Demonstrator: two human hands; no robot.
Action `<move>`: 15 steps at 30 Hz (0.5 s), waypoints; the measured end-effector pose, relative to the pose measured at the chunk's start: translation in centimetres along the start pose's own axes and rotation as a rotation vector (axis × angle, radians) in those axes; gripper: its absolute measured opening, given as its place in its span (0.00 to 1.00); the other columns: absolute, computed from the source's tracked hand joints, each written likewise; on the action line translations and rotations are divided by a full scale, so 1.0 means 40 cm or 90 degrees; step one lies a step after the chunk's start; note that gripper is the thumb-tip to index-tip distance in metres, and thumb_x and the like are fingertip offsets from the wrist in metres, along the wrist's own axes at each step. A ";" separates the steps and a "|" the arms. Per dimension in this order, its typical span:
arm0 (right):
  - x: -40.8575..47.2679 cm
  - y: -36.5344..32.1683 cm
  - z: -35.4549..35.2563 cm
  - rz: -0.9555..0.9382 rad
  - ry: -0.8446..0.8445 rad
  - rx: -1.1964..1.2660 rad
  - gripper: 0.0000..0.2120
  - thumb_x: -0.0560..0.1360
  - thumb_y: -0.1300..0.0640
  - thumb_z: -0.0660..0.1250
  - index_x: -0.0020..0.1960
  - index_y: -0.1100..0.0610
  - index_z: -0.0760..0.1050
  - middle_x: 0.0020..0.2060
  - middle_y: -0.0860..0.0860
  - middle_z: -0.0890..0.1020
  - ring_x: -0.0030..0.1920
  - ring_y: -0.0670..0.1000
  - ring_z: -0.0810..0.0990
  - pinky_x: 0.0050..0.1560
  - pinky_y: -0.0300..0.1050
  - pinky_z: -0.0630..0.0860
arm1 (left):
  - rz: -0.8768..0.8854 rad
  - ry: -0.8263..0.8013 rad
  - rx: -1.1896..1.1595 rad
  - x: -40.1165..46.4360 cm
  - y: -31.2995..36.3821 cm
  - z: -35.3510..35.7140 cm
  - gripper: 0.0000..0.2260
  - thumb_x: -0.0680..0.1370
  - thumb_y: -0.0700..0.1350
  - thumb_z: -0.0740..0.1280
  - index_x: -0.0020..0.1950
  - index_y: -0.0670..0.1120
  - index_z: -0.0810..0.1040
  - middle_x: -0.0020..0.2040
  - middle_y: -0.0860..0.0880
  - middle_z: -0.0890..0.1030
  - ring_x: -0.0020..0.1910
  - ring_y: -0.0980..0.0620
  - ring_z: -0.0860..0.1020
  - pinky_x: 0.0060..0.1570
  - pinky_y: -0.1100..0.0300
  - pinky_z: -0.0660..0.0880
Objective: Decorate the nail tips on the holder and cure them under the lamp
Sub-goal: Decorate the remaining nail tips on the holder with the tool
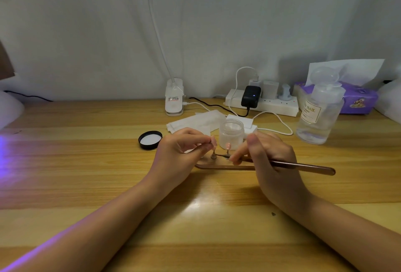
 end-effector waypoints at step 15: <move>-0.001 0.000 -0.001 0.021 -0.005 0.036 0.19 0.78 0.44 0.50 0.35 0.45 0.74 0.25 0.39 0.74 0.32 0.39 0.75 0.40 0.34 0.67 | 0.000 0.005 -0.011 -0.001 -0.001 -0.003 0.10 0.70 0.37 0.71 0.43 0.53 0.82 0.42 0.51 0.81 0.45 0.52 0.79 0.48 0.51 0.78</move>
Point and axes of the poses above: each hand's wrist, its own x-axis towards the middle knuckle, its own z-axis out of the palm, y = z × x, the point moved 1 cm from there along x, towards the middle knuckle
